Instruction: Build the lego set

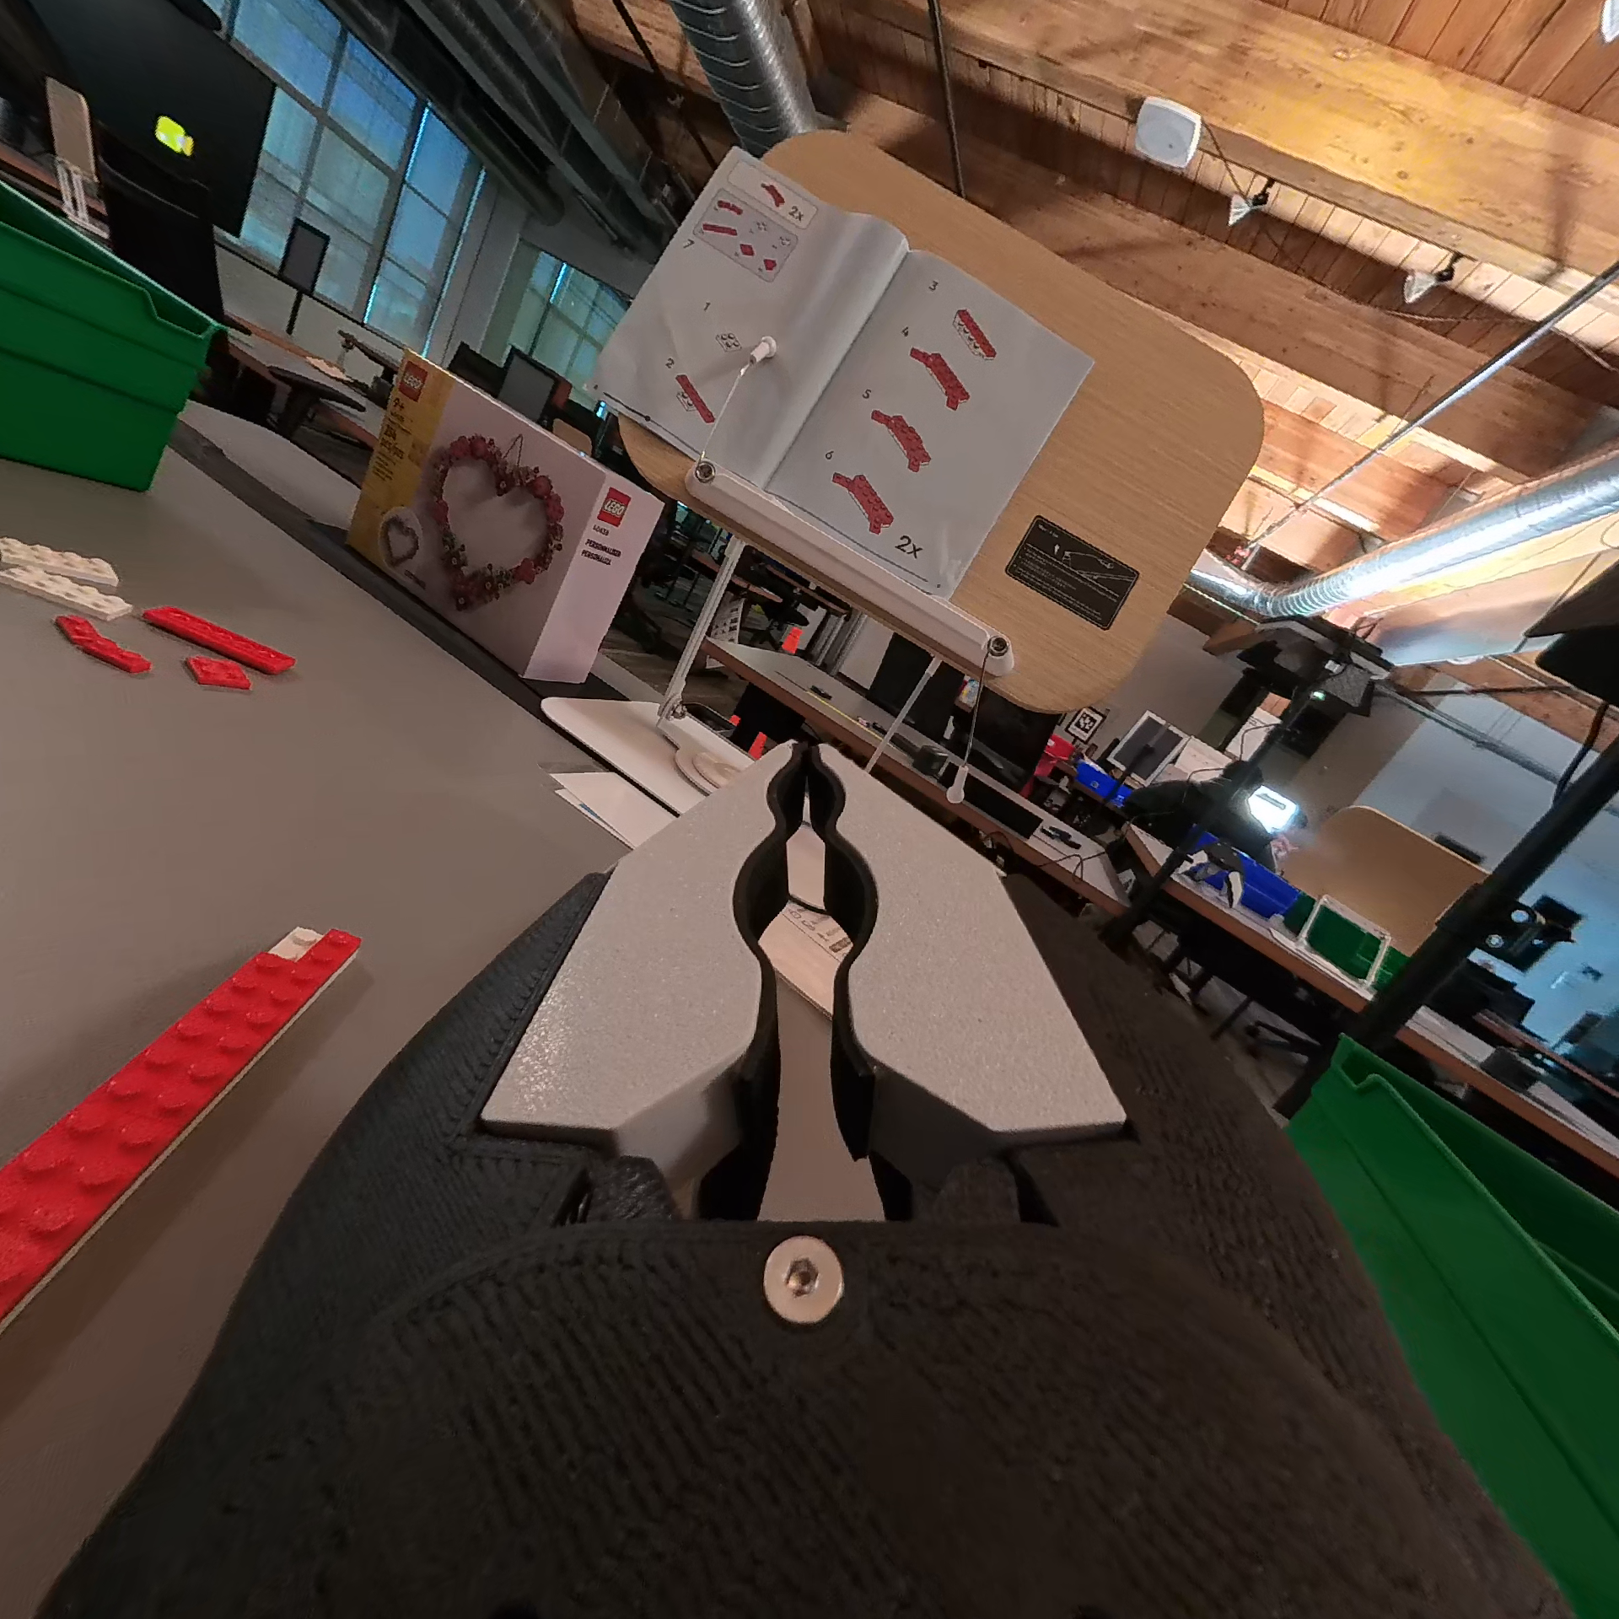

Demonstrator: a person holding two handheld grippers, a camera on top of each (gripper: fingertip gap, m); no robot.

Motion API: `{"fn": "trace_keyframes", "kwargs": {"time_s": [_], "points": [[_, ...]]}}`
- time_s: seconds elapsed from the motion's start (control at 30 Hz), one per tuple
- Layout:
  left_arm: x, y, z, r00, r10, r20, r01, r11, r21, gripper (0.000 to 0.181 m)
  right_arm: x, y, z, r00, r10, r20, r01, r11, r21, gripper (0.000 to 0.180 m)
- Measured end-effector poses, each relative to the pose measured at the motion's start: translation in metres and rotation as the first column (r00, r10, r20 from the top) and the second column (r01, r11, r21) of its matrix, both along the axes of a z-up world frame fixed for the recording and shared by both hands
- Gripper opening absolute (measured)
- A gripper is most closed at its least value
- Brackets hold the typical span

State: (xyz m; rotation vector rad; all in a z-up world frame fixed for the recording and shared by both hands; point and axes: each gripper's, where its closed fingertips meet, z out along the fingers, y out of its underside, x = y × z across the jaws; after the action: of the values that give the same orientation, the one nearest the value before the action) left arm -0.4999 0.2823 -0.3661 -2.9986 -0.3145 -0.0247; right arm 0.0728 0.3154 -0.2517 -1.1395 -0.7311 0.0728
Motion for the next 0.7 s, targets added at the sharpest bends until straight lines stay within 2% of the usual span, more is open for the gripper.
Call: {"fn": "trace_keyframes", "kwargs": {"time_s": [0.27, 0.43, 0.53, 0.7], "points": [[0.0011, -0.0025, -0.0010, 1.000, 0.005, 0.008, -0.005, 1.000, 0.000, 0.014, -0.0004, 0.0001, -0.0005, 1.000, 0.005, -0.002, -0.005, 1.000, -0.005, 0.000], [-0.0010, -0.0062, -0.0041, 1.000, 0.012, -0.004, -0.012, 1.000, -0.024, 0.023, -0.0002, 0.0003, -0.0007, 1.000, 0.006, -0.005, -0.006, 1.000, -0.010, 0.000], [-0.0037, -0.0042, -0.0048, 1.000, 0.000, -0.024, 0.000, 1.000, -0.007, 0.015, -0.0001, 0.0003, -0.0005, 1.000, 0.006, -0.006, -0.006, 1.000, -0.009, 0.000], [-0.0043, -0.0060, -0.0041, 0.999, -0.024, -0.038, 0.023, 1.000, -0.012, 0.015, 0.0003, 0.0009, -0.0010, 1.000, 0.005, -0.008, -0.005, 1.000, -0.015, 0.000]]}}
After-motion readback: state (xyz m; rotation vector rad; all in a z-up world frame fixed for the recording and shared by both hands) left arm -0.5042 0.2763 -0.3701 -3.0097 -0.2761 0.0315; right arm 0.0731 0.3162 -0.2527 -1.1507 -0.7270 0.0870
